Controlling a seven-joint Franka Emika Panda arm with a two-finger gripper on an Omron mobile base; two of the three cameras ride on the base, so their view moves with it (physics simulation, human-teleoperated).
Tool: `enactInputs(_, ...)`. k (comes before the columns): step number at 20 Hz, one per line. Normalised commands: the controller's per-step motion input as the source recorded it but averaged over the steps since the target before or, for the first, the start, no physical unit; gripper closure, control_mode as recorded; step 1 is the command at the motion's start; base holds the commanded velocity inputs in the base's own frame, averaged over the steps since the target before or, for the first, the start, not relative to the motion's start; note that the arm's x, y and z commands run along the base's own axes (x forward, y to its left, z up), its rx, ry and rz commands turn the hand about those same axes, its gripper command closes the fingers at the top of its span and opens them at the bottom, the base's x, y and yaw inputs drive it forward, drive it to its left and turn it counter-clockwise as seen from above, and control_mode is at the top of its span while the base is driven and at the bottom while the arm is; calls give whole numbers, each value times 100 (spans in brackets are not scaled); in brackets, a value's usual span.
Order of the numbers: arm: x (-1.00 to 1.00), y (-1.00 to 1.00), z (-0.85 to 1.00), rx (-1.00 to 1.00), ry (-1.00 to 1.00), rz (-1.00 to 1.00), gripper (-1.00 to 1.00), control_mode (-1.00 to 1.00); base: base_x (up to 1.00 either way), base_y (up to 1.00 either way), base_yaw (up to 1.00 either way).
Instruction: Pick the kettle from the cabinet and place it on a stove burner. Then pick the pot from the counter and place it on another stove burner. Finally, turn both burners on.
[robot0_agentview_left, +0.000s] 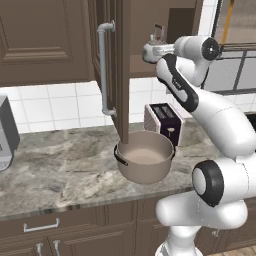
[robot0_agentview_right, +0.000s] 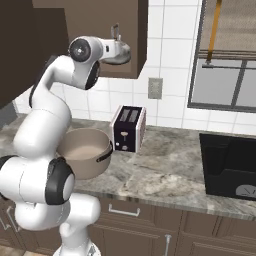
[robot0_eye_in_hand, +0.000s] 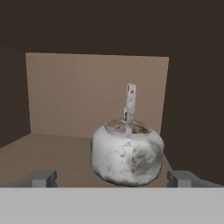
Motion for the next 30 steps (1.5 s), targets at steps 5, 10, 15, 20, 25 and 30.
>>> enactInputs(5, 38, -11, 5, 0, 4, 0, -100, -100, 0, 0, 0)
enactInputs(10, 19, -11, 1, 0, 0, 0, -100, -100, 0, 0, 0)
enactInputs(15, 10, 0, 0, 0, 0, 0, -100, -100, 0, 0, 0)
enactInputs(20, 24, 0, 0, 0, 0, -2, -100, -100, 0, 0, 0)
enactInputs(25, 34, 1, 0, 0, 0, -4, -100, -100, 0, 0, 0)
enactInputs(30, 26, 0, 0, 0, 0, -5, -100, -100, 0, 0, 0)
